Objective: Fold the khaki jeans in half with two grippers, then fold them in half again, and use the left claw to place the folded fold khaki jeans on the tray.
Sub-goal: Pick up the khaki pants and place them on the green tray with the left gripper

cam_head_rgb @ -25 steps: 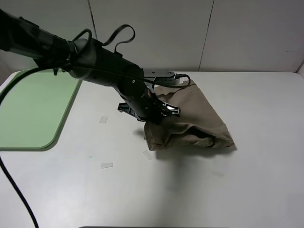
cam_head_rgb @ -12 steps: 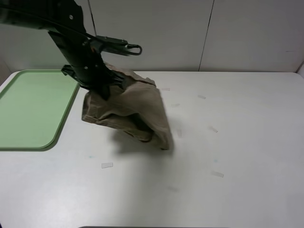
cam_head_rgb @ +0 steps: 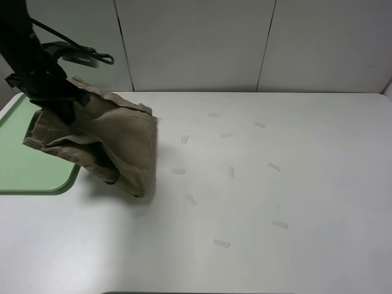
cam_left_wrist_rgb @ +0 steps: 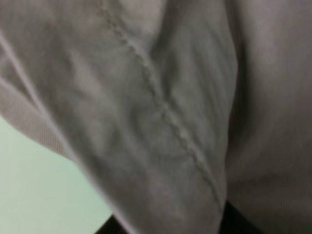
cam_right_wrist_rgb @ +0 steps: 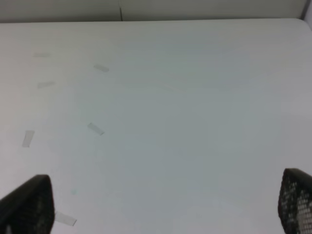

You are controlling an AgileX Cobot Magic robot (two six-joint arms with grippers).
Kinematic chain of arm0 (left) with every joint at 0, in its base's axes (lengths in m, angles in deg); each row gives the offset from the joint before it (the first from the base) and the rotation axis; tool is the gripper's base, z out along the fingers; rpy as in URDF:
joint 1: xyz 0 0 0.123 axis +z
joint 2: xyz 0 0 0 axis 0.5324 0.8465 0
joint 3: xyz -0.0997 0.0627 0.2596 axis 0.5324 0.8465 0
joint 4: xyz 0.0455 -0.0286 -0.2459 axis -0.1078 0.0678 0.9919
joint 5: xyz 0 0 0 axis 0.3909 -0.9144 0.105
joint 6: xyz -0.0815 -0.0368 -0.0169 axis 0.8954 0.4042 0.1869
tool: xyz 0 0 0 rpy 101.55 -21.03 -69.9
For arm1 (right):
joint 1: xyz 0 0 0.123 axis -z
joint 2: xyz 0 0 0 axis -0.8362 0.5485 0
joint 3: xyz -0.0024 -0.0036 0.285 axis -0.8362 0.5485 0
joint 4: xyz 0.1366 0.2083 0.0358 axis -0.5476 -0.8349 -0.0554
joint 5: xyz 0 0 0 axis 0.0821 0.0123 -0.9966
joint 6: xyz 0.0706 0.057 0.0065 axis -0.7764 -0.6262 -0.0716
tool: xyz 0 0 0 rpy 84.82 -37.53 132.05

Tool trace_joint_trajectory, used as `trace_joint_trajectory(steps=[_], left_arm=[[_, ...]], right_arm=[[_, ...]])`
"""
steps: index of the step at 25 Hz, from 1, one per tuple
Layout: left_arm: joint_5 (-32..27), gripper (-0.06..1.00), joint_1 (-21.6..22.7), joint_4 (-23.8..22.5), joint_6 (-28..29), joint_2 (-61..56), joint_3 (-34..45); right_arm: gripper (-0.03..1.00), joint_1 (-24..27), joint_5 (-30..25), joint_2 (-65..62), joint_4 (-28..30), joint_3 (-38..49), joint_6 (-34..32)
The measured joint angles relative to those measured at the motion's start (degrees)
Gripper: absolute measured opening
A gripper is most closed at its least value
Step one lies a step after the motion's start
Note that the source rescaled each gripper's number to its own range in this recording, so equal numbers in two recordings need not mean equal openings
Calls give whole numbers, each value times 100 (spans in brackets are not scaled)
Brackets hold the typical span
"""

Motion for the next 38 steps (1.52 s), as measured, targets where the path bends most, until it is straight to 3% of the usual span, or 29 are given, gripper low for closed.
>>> trace_joint_trajectory(steps=[11, 18, 24, 38], left_arm=[[901, 8, 1354, -450, -720, 81, 0], [1480, 8, 1657, -544, -1035, 708, 0], [1914, 8, 1717, -958, -1147, 1042, 0], [2321, 8, 2430, -1340, -1165, 1148, 0]], right_arm=[[100, 0, 0, 0, -5, 0, 0], [100, 0, 0, 0, -5, 0, 0], [100, 0, 0, 0, -5, 0, 0], [100, 0, 0, 0, -5, 0, 0]])
